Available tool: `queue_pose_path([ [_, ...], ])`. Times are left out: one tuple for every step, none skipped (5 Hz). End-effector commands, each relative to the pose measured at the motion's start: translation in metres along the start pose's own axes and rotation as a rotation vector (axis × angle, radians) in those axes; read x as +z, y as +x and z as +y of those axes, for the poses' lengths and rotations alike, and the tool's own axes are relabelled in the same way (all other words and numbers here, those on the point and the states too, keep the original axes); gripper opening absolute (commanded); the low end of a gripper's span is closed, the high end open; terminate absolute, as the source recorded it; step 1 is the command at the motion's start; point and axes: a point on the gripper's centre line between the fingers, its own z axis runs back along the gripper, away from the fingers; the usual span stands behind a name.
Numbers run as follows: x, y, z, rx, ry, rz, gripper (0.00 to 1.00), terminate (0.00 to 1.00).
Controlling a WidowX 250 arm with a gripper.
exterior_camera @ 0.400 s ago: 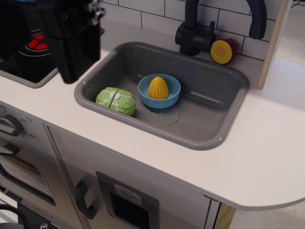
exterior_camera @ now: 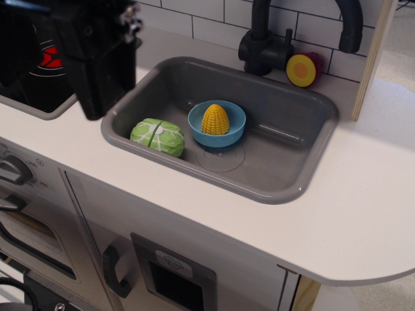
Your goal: Take corn out of bowl sink
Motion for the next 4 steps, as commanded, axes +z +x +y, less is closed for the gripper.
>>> queue_pose_path([
  [-0.079, 0.082, -0.01, 0.187, 0.133, -0.025, 1.0, 0.0],
  [-0.109, 0.126, 0.015, 0.266, 0.176, -0.118, 1.0, 0.0],
  [-0.14, 0.163, 0.057, 0.318, 0.217, -0.184, 1.0, 0.0],
  [-0.168, 0.186, 0.102, 0.301, 0.282, -0.27, 1.0, 0.0],
])
